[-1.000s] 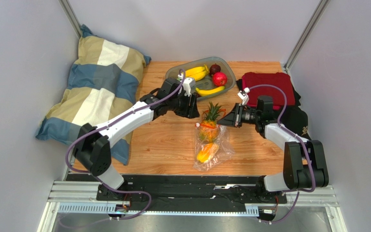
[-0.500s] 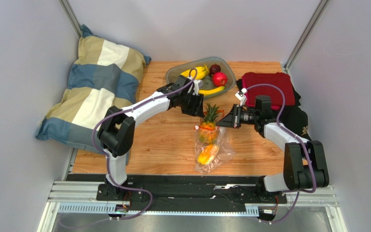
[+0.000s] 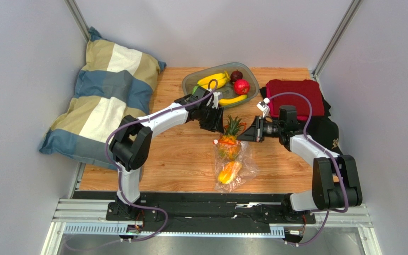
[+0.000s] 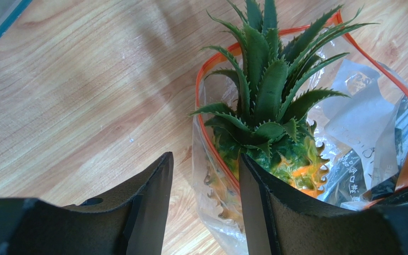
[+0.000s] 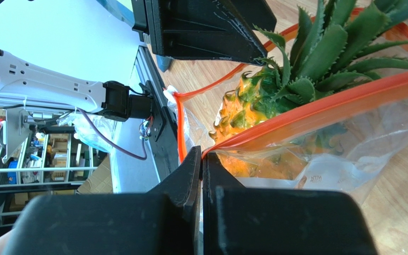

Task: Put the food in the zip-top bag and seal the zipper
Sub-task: Adjust the zipper food storage bag at the center of the board.

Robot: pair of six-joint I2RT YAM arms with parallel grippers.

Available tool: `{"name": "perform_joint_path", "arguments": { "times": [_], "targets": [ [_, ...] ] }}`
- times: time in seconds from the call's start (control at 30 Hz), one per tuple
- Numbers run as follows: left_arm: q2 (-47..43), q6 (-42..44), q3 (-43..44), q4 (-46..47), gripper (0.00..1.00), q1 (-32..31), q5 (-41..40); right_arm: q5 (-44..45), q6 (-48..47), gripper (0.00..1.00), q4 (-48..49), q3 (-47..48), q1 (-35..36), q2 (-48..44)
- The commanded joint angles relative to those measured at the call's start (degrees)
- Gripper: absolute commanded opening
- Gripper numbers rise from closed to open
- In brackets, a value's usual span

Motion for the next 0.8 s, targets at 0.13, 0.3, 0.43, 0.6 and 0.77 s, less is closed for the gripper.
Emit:
{"name": "perform_joint_path", "arguments": {
  "times": [0.13,0.3,0.43,0.6,0.77],
  "targets": [
    [2.0,-1.8,1.7,1.4,0.53,0.2,-0.4,0.2,-2.9,0.00,-1.0,2.5,0.9,-2.3],
    [3.1,-2.5,1.5,1.8,0.49,0.2,1.4,0.1,-3.4,0.00,-1.5,3.0,0.9,-2.4],
    [3.2,-2.5,1.6,1.6,0.33,0.3,2.8,0.1,-3.7,0.00,-1.9,3.6,0.9,-2.4],
    [0.3,-2.7,0.7,2.3,0.00,1.6,5.0,0.5,-4.4,0.00,-2.0,4.2,0.9,-3.3],
    [-6.4,-0.3,-1.3,2.3,0.00,2.3,6.5,0.5,-4.1,0.00,-4.0,5.0,0.9,-4.8]
  ]
}}
